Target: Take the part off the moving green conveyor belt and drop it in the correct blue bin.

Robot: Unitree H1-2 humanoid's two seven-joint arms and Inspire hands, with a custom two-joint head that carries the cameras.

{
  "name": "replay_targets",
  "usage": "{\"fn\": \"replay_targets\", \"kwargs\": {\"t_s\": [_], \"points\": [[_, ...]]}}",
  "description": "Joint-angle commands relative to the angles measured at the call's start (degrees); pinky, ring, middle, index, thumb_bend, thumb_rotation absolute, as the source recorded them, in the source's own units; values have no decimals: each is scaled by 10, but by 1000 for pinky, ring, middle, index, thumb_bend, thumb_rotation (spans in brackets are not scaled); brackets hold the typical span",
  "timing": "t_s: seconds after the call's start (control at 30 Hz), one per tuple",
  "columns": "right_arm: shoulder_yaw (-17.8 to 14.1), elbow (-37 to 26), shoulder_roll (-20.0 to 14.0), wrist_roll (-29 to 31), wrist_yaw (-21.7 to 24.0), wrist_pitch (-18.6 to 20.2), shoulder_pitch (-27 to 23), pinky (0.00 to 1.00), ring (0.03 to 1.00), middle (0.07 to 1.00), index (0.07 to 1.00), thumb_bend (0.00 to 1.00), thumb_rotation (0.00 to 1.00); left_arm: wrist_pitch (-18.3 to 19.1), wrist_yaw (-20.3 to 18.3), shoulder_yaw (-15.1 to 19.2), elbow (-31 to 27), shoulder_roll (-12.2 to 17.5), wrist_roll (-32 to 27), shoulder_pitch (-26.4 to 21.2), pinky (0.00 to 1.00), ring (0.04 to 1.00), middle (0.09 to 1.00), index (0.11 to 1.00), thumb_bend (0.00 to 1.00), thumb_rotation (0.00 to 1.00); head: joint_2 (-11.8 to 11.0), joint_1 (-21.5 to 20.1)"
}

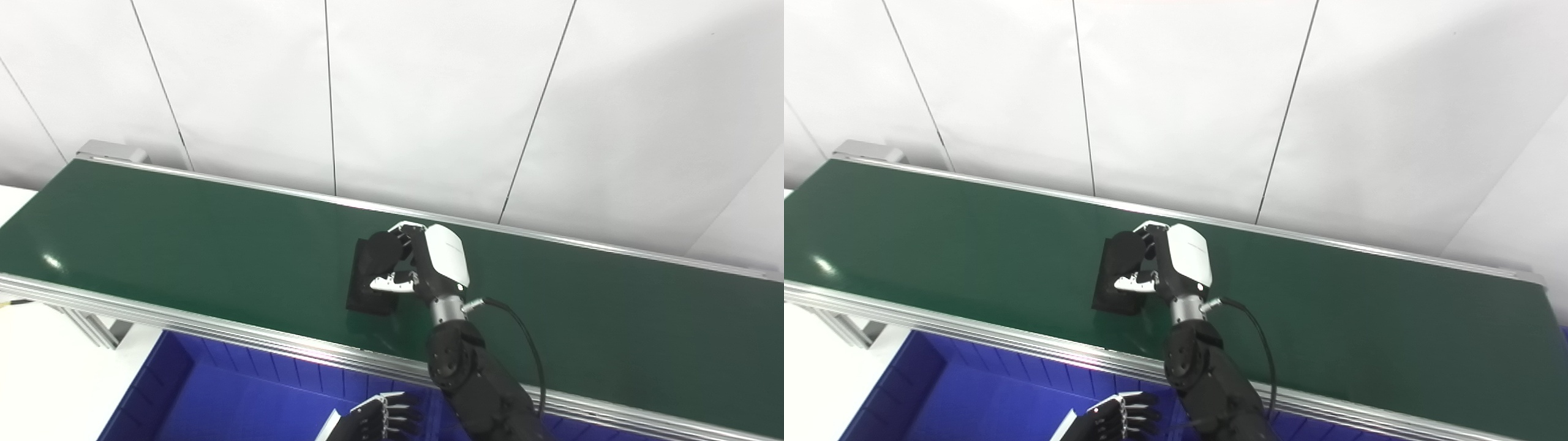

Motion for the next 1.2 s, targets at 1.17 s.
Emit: {"fn": "replay_targets", "kwargs": {"t_s": [1.17], "points": [[-118, -669, -129, 1, 236, 129, 434, 347, 475, 561, 460, 489, 0, -9, -74, 103, -105, 7, -64, 3, 687, 725, 752, 750, 900, 346, 172, -136]]}}
